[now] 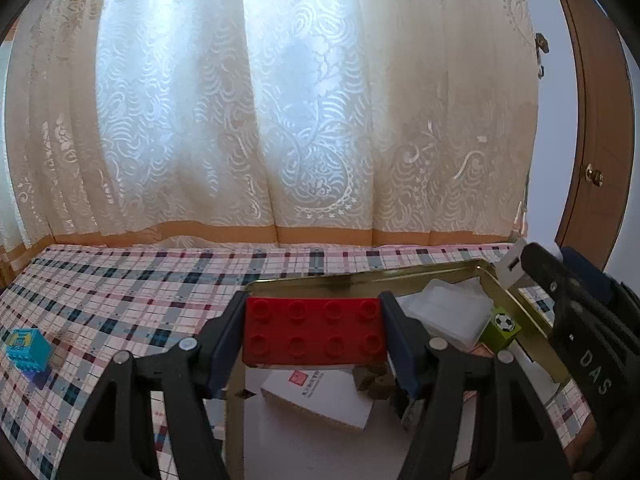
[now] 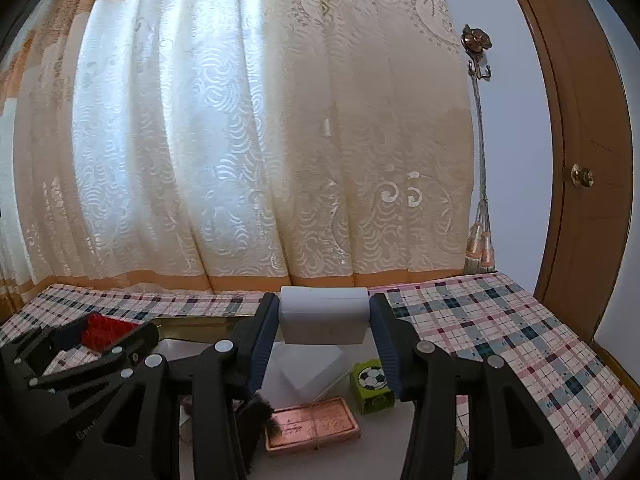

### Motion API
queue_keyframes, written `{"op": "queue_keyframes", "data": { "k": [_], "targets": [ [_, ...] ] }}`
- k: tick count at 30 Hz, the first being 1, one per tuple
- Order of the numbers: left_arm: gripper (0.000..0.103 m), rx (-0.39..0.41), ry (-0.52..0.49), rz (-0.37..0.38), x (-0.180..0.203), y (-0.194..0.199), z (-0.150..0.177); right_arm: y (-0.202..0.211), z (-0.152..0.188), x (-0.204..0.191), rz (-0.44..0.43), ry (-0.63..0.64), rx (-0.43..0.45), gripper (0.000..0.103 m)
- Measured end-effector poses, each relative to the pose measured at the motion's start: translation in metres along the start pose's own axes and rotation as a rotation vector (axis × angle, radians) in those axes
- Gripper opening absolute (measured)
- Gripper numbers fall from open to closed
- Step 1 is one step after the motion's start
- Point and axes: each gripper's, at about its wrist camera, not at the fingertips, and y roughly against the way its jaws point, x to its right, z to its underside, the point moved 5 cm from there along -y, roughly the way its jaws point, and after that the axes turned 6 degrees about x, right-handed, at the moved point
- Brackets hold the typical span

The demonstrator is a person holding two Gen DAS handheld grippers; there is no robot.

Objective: Organize rigid objects
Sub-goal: 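Carry the red brick with the left tool while the right tool carries the charger to the tin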

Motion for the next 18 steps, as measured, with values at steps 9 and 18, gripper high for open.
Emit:
{"op": "queue_keyframes", "data": {
  "k": [9, 18],
  "targets": [
    [0.065, -0.014, 0.002, 0.009, 0.01, -0.011, -0.002, -0.02, 0.0, 0.007, 0.027, -0.006, -0.022, 0.05],
    [0.065, -0.04, 0.017, 0.007, 0.012, -0.026, -0.002, -0.041, 0.005, 0.014, 0.042, -0.021, -0.063, 0.05]
  ]
}}
